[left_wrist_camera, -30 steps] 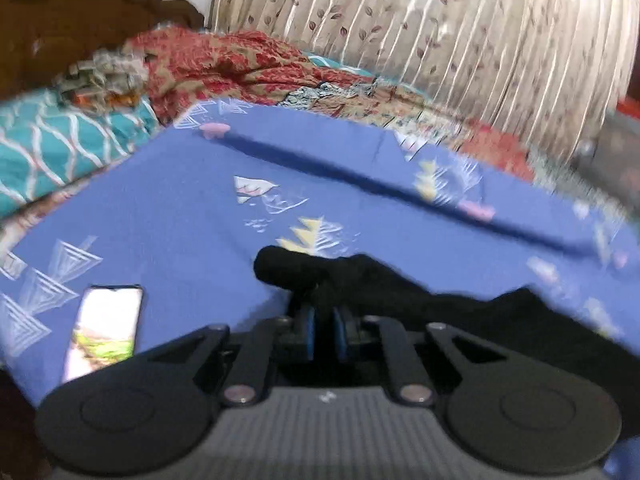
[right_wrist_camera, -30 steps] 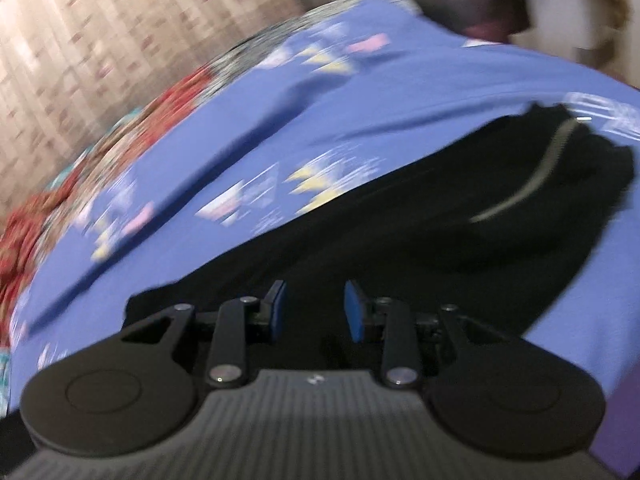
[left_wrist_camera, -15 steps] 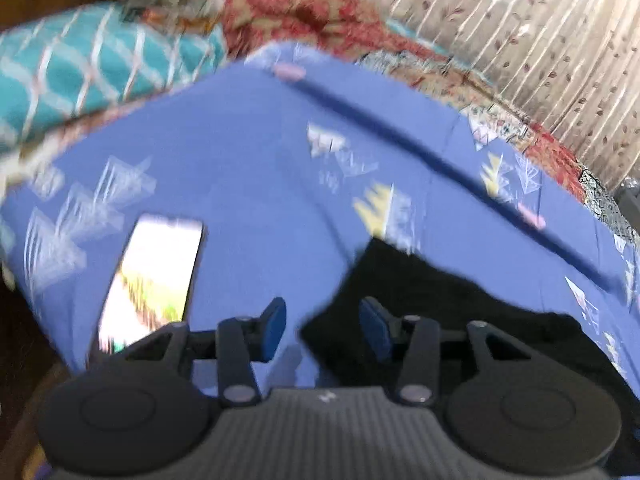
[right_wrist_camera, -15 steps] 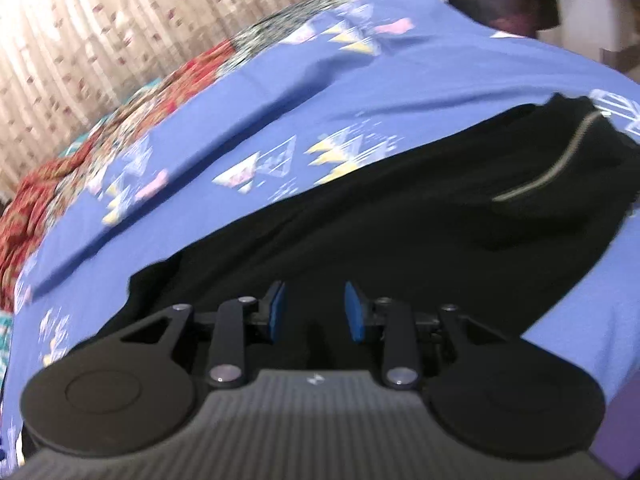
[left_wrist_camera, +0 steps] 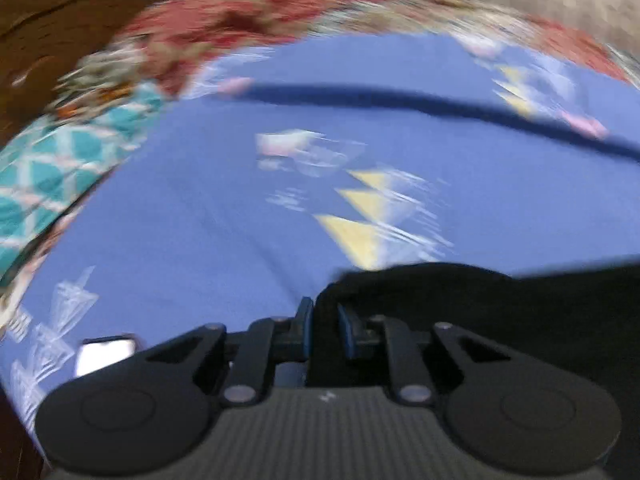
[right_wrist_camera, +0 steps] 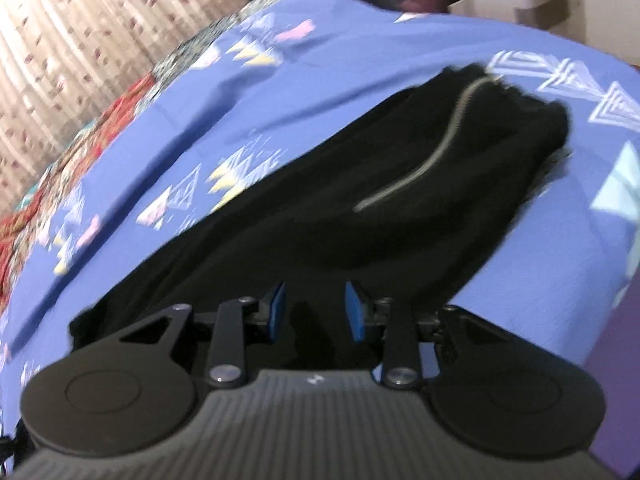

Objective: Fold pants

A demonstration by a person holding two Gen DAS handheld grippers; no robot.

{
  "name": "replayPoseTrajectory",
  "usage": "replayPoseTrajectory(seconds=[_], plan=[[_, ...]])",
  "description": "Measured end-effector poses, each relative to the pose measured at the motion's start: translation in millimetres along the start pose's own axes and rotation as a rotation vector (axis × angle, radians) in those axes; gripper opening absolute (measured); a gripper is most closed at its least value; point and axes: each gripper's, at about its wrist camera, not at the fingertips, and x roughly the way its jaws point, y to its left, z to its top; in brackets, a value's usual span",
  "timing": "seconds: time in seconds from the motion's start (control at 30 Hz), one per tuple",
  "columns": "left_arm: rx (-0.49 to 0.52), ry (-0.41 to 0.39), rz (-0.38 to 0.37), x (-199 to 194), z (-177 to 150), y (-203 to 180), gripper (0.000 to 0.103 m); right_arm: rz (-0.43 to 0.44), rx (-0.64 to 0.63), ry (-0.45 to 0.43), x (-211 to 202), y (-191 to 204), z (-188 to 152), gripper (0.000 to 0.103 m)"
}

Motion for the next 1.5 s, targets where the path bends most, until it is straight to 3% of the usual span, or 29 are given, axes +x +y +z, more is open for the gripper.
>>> replayPoseTrajectory(seconds=[0.07,0.13,0.2,0.27,0.3,0.37,0.43,0.53,0.57,0.6,0.67,0.73,0.8,0.87,0.93,0.97,1.03,1.07,1.17,1.23,1.3,1.4,1.5], plan=[[-0.063,0.052,-0.015,7,0,11,0.015,-0.005,0.003,-0.033,-5,-12,11,0.036],[-0.034,0.046,-0.01,1,-1,3,0.02,-0.009,-0.001,-0.079,-11,-23,23,0.036],[-0.003,0.03,-0.01,-16,-2,-5,0.038,-0.023,-0.011,-0.131,-15,-34,39,0.036],[-0.005,0.006,-0.034,-33,-2,-5,0.049,-0.049,-0.022,-0.176,-18,-45,59,0.037],[-0.016,-0.013,-0.031,-45,-3,-2,0.054,-0.061,-0.031,-0.192,-19,-52,70,0.045],[-0.046,-0.037,-0.019,-61,0,5,0.055,-0.086,-0.059,-0.221,-17,-64,89,0.054],[-0.076,-0.04,-0.016,-70,5,13,0.055,-0.119,-0.084,-0.229,-7,-77,107,0.054],[-0.095,-0.035,-0.05,-80,10,10,0.055,-0.114,-0.073,-0.147,22,-93,123,0.054],[-0.089,-0.036,-0.063,-83,11,7,0.055,-0.108,-0.065,-0.115,32,-97,124,0.052],[-0.077,-0.035,-0.077,-84,12,0,0.055,-0.1,-0.074,-0.079,42,-98,122,0.034],[-0.046,-0.024,-0.096,-84,13,-17,0.055,-0.126,-0.149,-0.059,51,-89,114,0.023],[-0.013,-0.01,-0.113,-81,13,-36,0.055,-0.154,-0.207,-0.136,41,-76,107,0.019],[0.016,-0.002,-0.138,-79,14,-55,0.055,-0.166,-0.274,-0.314,16,-58,101,0.02],[0.042,0.006,-0.166,-76,14,-72,0.055,-0.181,-0.292,-0.405,8,-48,104,0.021],[0.074,0.007,-0.19,-73,13,-92,0.054,-0.226,-0.289,-0.363,29,-47,113,0.031],[0.084,0.009,-0.193,-72,12,-99,0.054,-0.272,-0.298,-0.291,49,-48,117,0.045],[0.083,0.012,-0.227,-74,10,-107,0.054,-0.386,-0.306,-0.176,75,-50,120,0.047],[0.086,0.009,-0.252,-76,7,-109,0.054,-0.386,-0.277,-0.201,68,-52,119,0.047],[0.122,0.012,-0.261,-73,-6,-111,0.055,-0.25,-0.177,-0.329,25,-39,108,0.049],[0.13,0.041,-0.268,-67,-14,-109,0.054,-0.106,-0.23,-0.311,6,-11,96,0.049],[0.124,0.048,-0.277,-65,-21,-105,0.054,0.039,-0.297,-0.226,0,22,82,0.049],[0.119,0.027,-0.287,-68,-33,-96,0.054,0.302,-0.308,-0.001,8,76,53,0.048],[0.117,0.042,-0.298,-68,-46,-83,0.054,0.44,-0.318,0.178,24,128,16,0.048]])
